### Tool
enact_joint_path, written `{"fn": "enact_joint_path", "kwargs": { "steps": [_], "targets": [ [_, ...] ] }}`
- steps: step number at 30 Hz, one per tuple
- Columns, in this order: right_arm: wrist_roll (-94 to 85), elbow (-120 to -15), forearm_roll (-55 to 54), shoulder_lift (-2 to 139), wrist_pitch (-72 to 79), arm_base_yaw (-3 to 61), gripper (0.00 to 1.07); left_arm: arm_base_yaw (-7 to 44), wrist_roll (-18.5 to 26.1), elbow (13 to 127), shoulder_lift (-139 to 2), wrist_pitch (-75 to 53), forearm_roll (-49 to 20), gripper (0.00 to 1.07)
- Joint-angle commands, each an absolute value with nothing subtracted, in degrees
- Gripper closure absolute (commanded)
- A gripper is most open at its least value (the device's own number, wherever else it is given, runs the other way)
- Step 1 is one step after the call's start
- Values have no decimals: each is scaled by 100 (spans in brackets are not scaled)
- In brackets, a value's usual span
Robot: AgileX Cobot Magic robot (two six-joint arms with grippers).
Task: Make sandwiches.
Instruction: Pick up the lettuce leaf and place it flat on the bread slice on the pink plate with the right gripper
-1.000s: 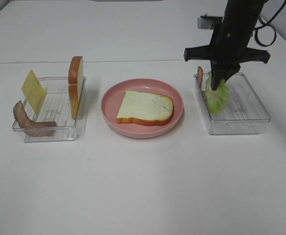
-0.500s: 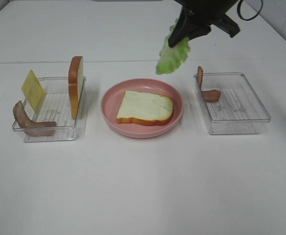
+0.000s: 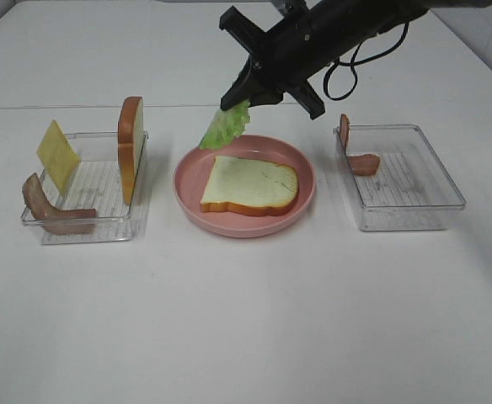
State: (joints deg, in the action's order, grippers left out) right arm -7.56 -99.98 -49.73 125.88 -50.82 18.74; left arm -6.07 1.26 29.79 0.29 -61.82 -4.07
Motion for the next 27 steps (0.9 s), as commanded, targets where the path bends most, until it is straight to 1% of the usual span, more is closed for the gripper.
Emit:
{"fn": "enact_joint_path", "kwargs": {
  "steps": [1,15,19,20,22,27],
  "targets": [
    [-905,-10010,-5243,12851,-5025,1874,107,-596,126,2968,143,-6171,-390,4],
    [-1008,-10004,-5283,13447,-5025,1874,107,-596,126,2968,143,-6171,-384,4],
    [-900,-10010,-4698,13424,-5019,1851,107,-596,126,2968,143,-6171,-384,4],
    [-900,-10010,-4698,13424,-5019,1851,107,-596,126,2968,143,-6171,-384,4],
    [-642,-10010,-4251,13424,-5019,1851,107,-596,126,2968,143,-6171,-384,4],
    [-401,-10010,-3718,13413,-5019,1851,107,-596,126,2968,143,-6171,-384,4]
  ]
}}
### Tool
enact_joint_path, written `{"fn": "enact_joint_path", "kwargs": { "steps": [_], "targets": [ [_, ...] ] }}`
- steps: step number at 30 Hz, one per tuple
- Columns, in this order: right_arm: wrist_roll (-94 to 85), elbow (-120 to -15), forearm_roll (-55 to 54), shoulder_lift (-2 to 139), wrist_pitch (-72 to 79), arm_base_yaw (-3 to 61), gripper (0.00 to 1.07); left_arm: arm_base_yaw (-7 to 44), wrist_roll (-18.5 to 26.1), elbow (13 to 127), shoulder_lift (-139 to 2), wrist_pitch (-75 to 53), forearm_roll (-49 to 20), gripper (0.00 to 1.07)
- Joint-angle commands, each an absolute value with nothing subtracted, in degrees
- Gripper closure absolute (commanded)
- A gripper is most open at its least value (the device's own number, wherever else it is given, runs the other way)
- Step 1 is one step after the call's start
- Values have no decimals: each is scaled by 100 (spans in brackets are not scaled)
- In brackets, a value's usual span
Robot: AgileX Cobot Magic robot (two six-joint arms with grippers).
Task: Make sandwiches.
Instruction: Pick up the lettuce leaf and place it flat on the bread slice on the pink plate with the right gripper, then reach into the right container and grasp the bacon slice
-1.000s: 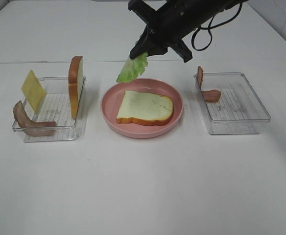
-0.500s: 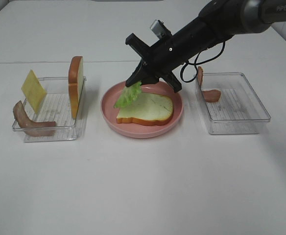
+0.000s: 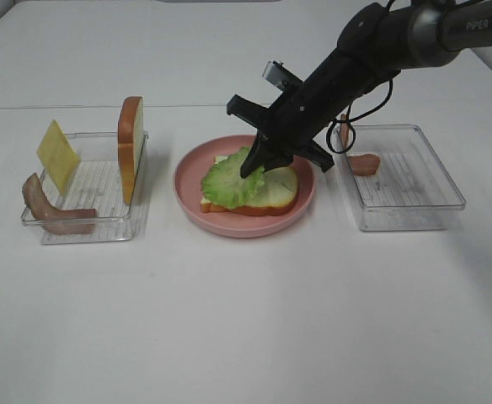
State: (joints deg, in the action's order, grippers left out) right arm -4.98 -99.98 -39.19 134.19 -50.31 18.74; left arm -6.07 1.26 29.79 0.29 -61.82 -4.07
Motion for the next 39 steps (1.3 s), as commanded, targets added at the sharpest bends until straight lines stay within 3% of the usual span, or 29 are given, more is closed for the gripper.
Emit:
{"fn": "enact_joint_path", "kwargs": {
  "steps": [1,3,5,6,8,11,12,27,29,32,37,39],
  "targets": [
    [-401,-10010,-3718,13413,-5019,1851,107,-596,126,2968,143,-6171,-384,4],
    [-401,-10010,-3678,13407,-5019,1851,105,-596,126,2968,143,-6171,-384,4],
    [-390,-10010,-3678,13333,-5002,1851,90,-596,126,2968,143,-6171,-384,4],
    [-390,-10010,-3678,13333,-5002,1851,90,-596,126,2968,143,-6171,-384,4],
    [-384,-10010,-3592,13224,-4893,1851,56,-596,126,2968,143,-6171,-378,4],
    [-384,-10010,-3518,13207,-4887,1851,49,-596,126,2968,143,-6171,-378,4],
    [-384,-10010,-3489,13207,-4910,1851,40,-596,126,2968,143,-6171,-378,4],
    [0,-10015,-2040,12479,-5489,1856,38,-596,126,2968,143,-6171,-378,4],
    [0,-10015,-1960,12152,-5684,1856,27,-596,126,2968,143,-6171,-378,4],
    [92,-10015,-1828,11929,-5884,1856,21,-596,126,2968,143,-6171,-378,4],
    [321,-10015,-1507,11740,-6050,1856,20,-596,126,2968,143,-6171,-378,4],
    [991,-10015,-785,11534,-6240,1856,20,-596,126,2968,143,-6171,-378,4]
  ]
}}
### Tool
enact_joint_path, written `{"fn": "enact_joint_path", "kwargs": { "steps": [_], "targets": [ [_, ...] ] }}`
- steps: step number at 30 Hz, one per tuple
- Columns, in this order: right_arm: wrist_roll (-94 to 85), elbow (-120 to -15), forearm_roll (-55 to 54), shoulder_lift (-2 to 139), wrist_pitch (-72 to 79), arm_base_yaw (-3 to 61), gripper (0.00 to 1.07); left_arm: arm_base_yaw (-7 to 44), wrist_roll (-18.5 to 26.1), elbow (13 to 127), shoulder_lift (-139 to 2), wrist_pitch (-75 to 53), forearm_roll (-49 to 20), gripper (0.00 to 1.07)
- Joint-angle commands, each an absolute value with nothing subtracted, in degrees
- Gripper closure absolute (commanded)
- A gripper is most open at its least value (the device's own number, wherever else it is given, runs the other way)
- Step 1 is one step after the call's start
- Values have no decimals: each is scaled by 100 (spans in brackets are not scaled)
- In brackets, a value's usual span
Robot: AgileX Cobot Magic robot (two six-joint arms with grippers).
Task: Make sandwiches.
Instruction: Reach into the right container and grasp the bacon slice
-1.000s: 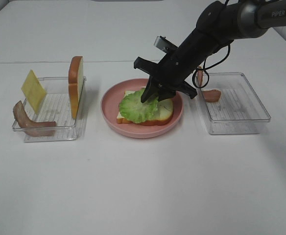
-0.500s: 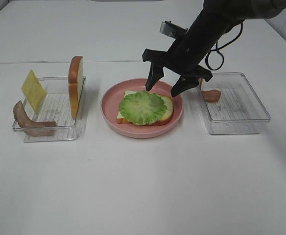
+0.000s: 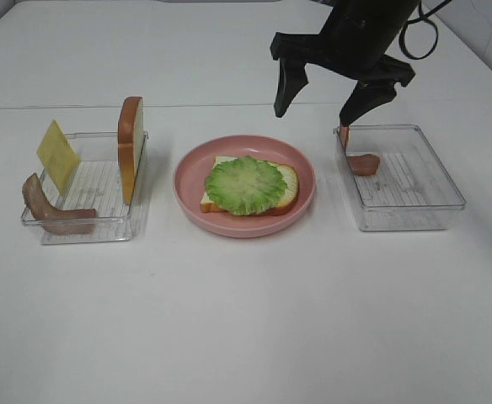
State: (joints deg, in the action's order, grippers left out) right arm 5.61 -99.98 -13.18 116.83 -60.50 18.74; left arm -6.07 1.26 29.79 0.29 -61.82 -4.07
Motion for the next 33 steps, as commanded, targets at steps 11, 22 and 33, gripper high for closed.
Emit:
{"fn": "enact_joint_path", "kwargs": {
  "steps": [11,22,33],
  "targets": [
    [1180,-10015,-40,11379,-6704,1856,20,-596,126,2968,143,-6171,-378,4],
    [1226,-10078,269,11453,-6280,1839,20,-596,126,2968,143,-6171,-378,4],
    [1232,-11786,235,12611,-6560,1707,20,-596,126,2968,143,-6171,-378,4]
  ]
}}
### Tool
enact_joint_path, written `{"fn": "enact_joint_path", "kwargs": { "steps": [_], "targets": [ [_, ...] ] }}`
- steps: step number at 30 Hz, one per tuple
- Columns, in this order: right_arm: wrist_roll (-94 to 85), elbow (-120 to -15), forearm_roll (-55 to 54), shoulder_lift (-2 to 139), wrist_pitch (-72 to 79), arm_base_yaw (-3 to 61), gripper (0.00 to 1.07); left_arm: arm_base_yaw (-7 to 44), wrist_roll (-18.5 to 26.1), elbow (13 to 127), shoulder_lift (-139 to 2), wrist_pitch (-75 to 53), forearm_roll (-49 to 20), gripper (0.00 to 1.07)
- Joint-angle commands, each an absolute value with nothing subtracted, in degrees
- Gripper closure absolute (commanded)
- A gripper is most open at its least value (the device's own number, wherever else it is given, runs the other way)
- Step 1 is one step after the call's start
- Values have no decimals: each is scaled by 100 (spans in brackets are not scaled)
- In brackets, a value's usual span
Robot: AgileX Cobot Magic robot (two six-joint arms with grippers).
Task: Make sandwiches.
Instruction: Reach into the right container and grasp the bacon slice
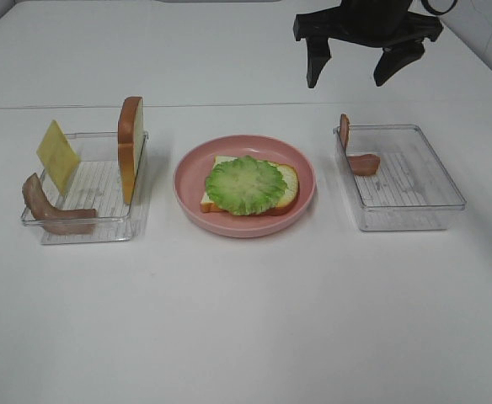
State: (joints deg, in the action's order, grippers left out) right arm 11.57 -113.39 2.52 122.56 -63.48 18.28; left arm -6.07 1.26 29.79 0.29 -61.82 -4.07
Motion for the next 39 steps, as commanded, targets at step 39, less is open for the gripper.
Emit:
{"fn": "enact_joint_path", "kwargs": {
  "steps": [39],
  "targets": [
    [1295,-12943,-682,14387,-6532,1175,33,-596,126,2968,143,-6171,-372,4]
  ]
}}
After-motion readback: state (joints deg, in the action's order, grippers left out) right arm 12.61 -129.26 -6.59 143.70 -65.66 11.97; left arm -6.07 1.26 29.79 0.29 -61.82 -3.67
